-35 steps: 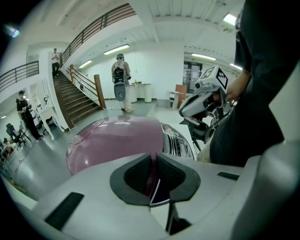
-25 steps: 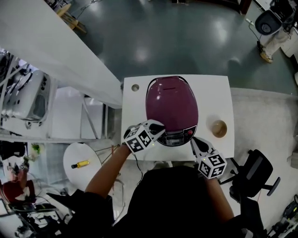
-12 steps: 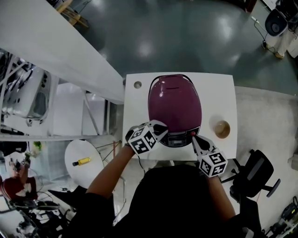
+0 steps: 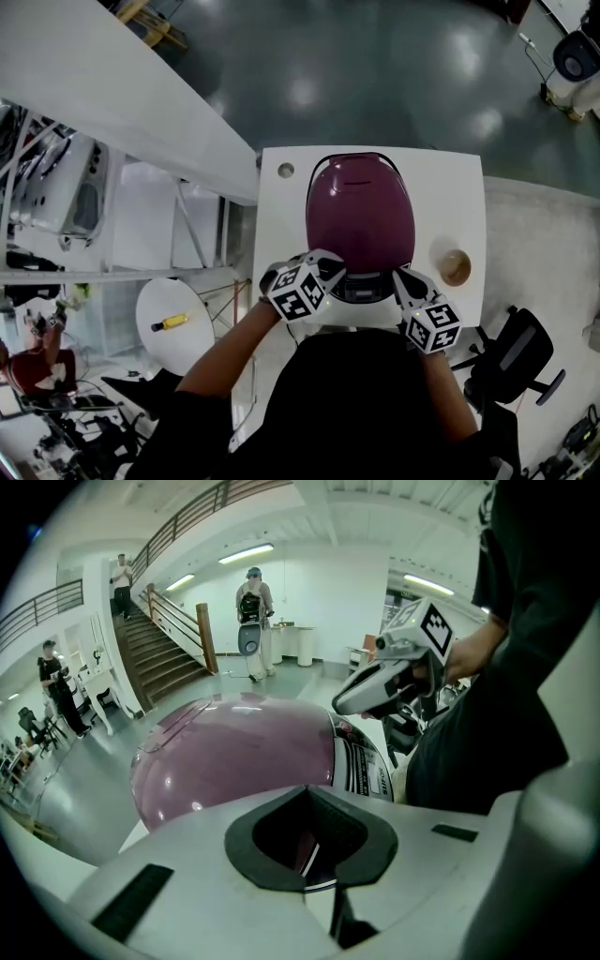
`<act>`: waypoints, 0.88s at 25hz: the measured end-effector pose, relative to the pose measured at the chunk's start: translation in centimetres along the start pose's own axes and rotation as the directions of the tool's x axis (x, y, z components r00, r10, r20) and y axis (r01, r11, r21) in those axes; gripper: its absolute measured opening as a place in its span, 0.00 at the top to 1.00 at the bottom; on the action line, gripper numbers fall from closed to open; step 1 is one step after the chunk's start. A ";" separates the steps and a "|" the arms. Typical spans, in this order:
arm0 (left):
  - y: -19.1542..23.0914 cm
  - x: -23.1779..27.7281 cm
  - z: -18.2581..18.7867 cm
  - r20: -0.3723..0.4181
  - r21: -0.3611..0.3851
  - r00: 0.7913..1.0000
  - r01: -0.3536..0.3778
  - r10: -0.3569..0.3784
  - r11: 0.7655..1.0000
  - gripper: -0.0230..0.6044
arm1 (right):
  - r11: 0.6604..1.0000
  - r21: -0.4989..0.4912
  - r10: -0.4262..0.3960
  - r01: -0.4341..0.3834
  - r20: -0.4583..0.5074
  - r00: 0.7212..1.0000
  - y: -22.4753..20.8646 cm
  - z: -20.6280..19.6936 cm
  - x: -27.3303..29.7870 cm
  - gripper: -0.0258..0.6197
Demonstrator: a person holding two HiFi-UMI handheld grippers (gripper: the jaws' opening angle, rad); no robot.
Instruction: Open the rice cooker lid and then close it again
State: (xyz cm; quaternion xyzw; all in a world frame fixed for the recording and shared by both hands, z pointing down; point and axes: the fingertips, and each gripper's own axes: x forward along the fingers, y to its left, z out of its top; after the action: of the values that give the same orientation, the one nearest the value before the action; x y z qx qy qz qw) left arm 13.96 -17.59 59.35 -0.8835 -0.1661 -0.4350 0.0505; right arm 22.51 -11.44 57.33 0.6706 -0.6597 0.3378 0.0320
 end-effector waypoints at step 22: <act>-0.1 0.2 0.7 0.090 -0.111 0.996 0.024 -0.014 0.994 0.96 | 0.981 -0.194 -0.030 -0.002 -0.161 0.986 -0.6 0.2 2.5 0.96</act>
State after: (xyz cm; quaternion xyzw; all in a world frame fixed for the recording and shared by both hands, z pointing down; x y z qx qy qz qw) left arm 14.56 -17.30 59.12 -0.9017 -0.1521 -0.4045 -0.0106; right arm 22.91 -13.60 58.65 0.6389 -0.6799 0.3257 0.1532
